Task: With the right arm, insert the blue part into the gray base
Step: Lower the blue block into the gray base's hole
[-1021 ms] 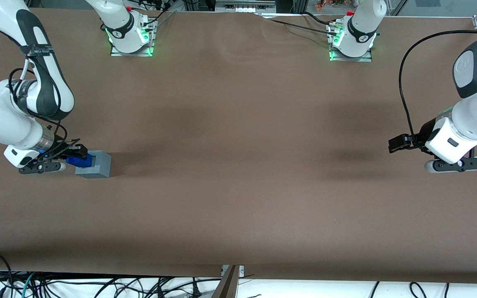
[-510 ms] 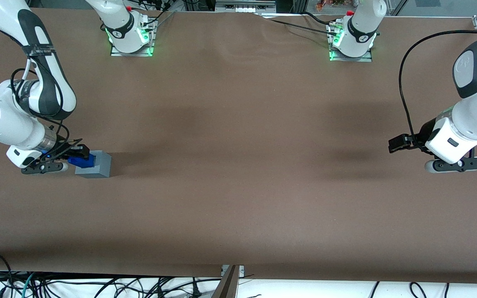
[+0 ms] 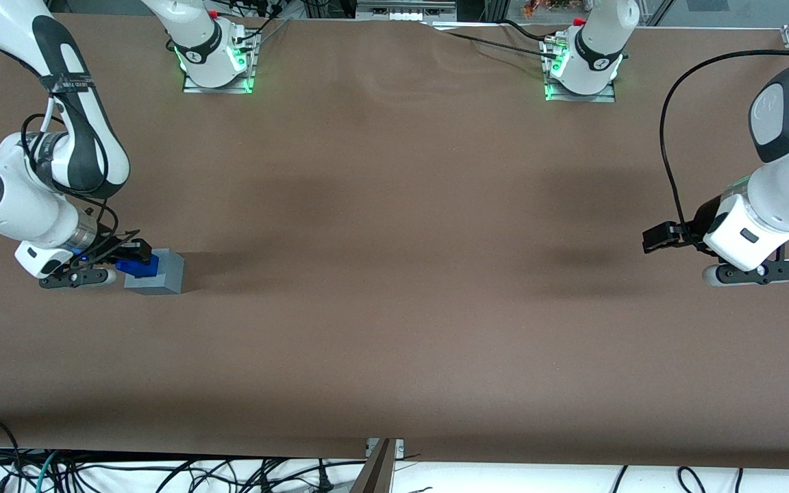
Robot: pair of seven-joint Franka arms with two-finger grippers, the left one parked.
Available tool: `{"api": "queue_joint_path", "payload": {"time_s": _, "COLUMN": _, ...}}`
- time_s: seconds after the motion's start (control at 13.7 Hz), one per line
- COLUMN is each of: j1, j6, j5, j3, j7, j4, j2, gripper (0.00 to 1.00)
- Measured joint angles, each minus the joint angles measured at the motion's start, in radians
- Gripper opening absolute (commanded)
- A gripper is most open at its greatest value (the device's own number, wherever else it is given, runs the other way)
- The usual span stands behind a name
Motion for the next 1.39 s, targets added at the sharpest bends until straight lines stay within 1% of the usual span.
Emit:
{"api": "queue_joint_path", "payload": {"time_s": 1.09, "j1": 0.000, "j6": 0.013, "j5": 0.001, "j3": 0.000, "j7": 0.000, "j4": 0.000, "j2": 0.005, "gripper": 0.32}}
{"api": "queue_joint_path", "payload": {"time_s": 1.17, "j1": 0.000, "j6": 0.023, "j5": 0.001, "j3": 0.000, "j7": 0.000, "j4": 0.000, "j2": 0.017, "gripper": 0.34}}
{"api": "queue_joint_path", "payload": {"time_s": 1.24, "j1": -0.001, "j6": 0.033, "j5": 0.001, "j3": 0.000, "j7": 0.000, "j4": 0.002, "j2": 0.029, "gripper": 0.51}}
{"api": "queue_joint_path", "payload": {"time_s": 1.31, "j1": -0.002, "j6": 0.034, "j5": 0.001, "j3": 0.000, "j7": 0.000, "j4": 0.004, "j2": 0.030, "gripper": 0.55}}
{"api": "queue_joint_path", "payload": {"time_s": 1.39, "j1": -0.002, "j6": 0.034, "j5": 0.001, "j3": 0.000, "j7": 0.000, "j4": 0.005, "j2": 0.031, "gripper": 0.62}}
